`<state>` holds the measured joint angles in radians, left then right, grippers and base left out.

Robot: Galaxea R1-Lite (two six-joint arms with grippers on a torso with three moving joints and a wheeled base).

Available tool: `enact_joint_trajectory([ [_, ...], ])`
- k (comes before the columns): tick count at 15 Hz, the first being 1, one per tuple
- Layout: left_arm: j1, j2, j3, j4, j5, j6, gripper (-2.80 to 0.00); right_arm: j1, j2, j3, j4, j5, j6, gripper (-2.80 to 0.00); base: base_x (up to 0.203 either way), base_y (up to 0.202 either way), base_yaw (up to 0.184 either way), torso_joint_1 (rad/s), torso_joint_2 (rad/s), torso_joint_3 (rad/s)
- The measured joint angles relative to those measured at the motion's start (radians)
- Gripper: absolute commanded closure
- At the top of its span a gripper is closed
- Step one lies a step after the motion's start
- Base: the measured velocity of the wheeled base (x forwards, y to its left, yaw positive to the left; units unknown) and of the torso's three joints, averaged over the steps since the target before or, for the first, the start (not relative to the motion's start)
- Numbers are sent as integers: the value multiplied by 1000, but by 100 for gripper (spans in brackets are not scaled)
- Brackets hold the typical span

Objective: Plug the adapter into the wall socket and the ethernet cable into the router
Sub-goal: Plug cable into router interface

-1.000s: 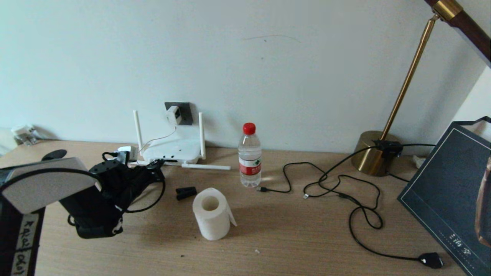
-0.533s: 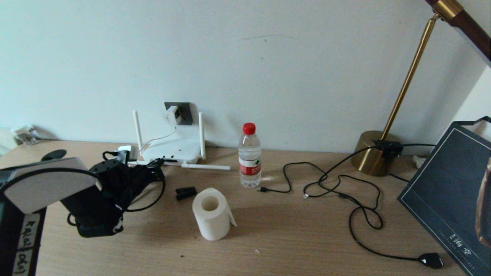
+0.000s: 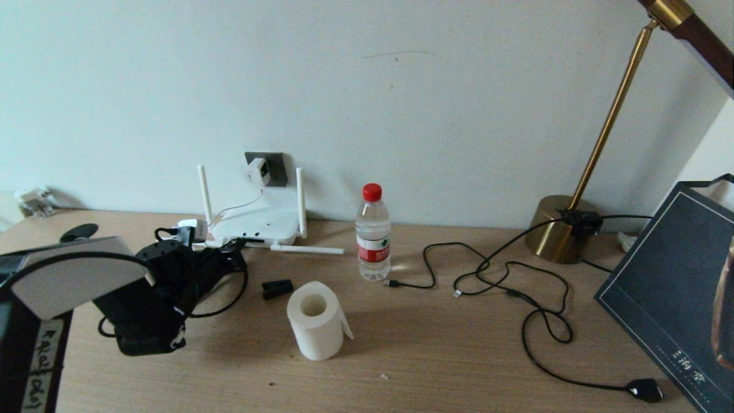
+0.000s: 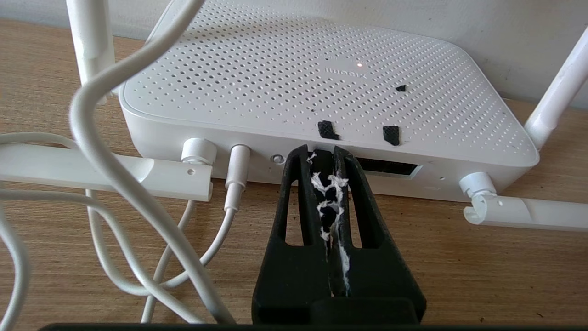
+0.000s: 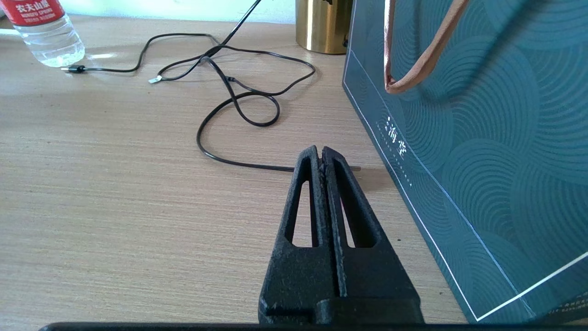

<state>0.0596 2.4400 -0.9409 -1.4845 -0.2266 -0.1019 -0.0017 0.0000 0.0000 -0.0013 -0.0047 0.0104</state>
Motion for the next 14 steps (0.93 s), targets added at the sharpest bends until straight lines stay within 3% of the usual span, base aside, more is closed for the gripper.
enact_joint_trajectory([
  [10,4,1,2,1,0,0,0,0,0,0,0,0,0,0,0,0,0,0,0,0],
  [11,6,1,2,1,0,0,-250,0,0,0,0,0,0,0,0,0,0,0,0,0],
  [12,7,1,2,1,-1,0,-280,0,0,0,0,0,0,0,0,0,0,0,0,0],
  [14,9,-1,3,4,-2,-1,-280,0,0,0,0,0,0,0,0,0,0,0,0,0],
])
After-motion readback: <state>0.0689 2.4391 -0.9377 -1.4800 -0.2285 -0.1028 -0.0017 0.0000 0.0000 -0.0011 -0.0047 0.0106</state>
